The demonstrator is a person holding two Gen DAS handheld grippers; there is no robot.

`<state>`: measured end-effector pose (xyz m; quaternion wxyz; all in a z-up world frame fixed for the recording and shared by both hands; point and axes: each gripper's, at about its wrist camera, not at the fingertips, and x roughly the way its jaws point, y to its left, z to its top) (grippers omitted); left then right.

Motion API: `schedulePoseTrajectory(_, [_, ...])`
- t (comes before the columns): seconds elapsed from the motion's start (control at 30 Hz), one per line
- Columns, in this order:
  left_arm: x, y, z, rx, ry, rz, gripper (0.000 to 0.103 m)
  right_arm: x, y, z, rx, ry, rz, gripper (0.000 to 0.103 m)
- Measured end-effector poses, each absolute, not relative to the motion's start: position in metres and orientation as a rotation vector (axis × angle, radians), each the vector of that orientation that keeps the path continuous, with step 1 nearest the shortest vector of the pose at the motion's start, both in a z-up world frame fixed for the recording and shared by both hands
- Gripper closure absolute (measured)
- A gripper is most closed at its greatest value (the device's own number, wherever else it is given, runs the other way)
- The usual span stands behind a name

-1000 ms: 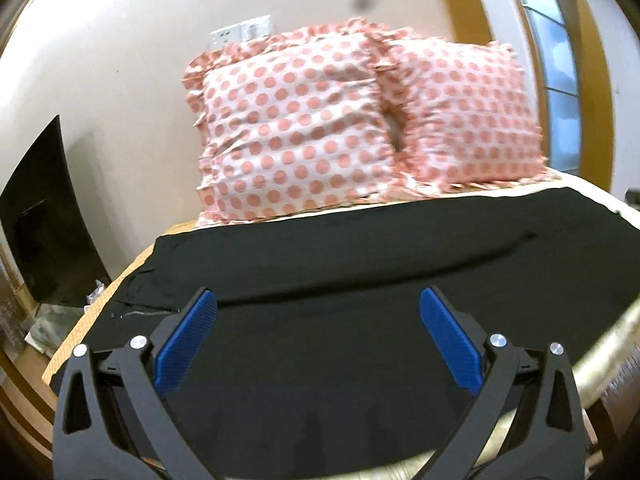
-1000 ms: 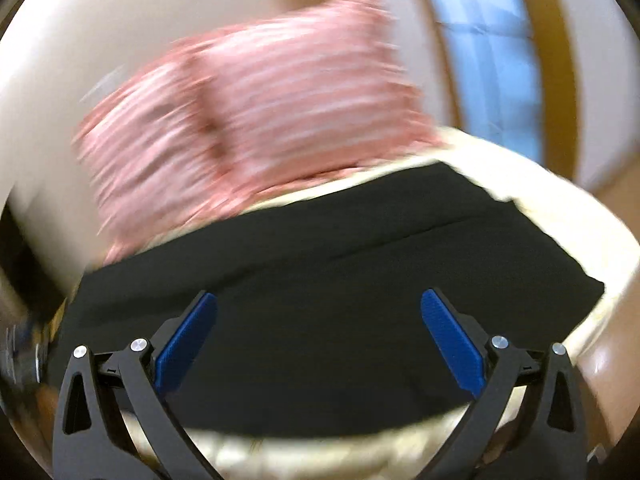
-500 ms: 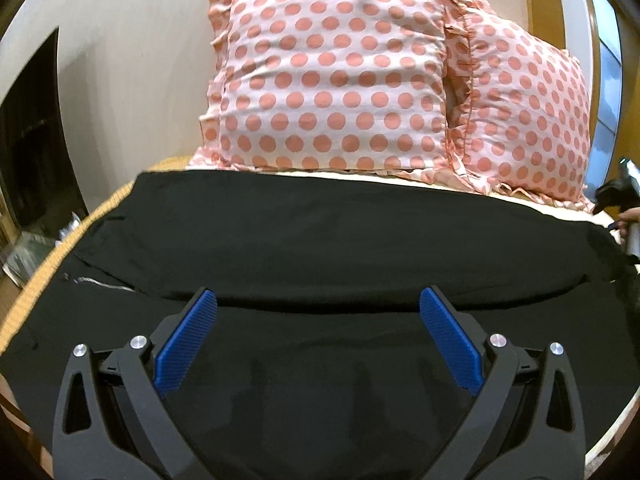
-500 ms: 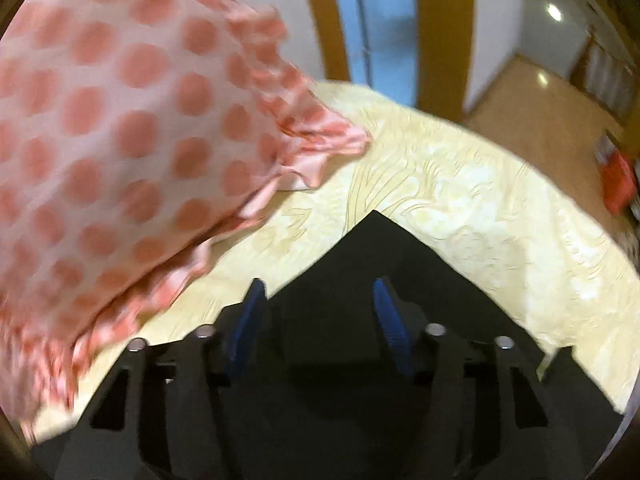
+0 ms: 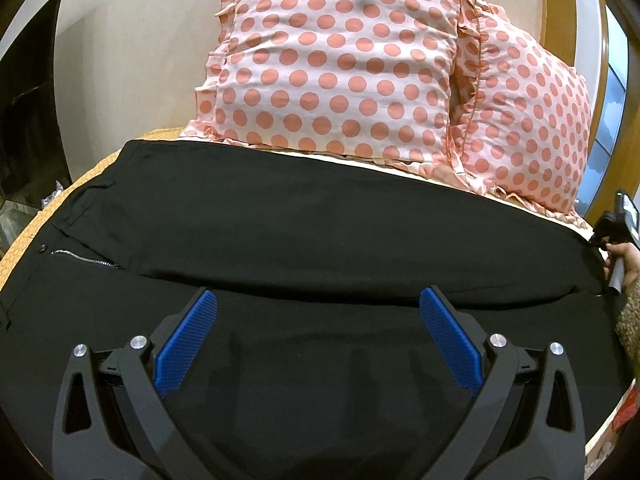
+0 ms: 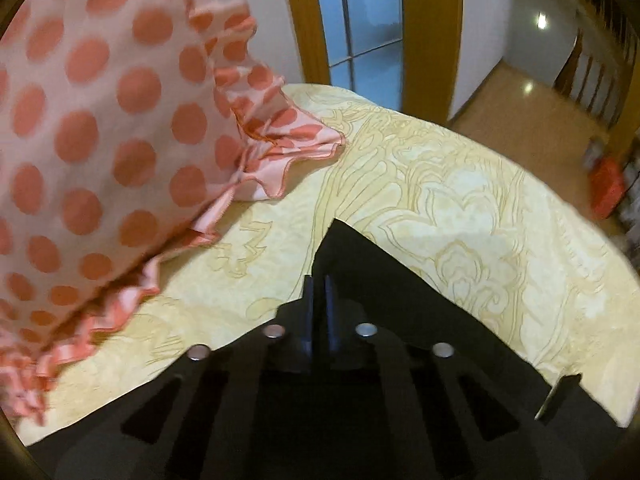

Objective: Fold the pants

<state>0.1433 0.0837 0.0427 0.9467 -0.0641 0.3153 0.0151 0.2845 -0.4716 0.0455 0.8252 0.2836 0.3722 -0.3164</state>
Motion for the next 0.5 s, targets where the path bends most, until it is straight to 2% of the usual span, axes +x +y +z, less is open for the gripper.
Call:
schedulePoseTrajectory(0.3, [0.140, 0.089, 0.044, -0.162, 0.626, 0.034, 0.002, 0.134, -0.437, 0.112, 0.717, 0.419, -0.379, 0.100])
schedulePoseTrajectory(0.4, [0.140, 0.089, 0.044, -0.160, 0.625, 0.039, 0.002, 0.076, -0.424, 0.102, 0.761, 0.372, -0.342, 0.100])
schedulePoseTrajectory(0.5, [0.140, 0.089, 0.044, -0.153, 0.621, 0.038, 0.002, 0.033, -0.424, 0.068, 0.835, 0.428, -0.393, 0.100])
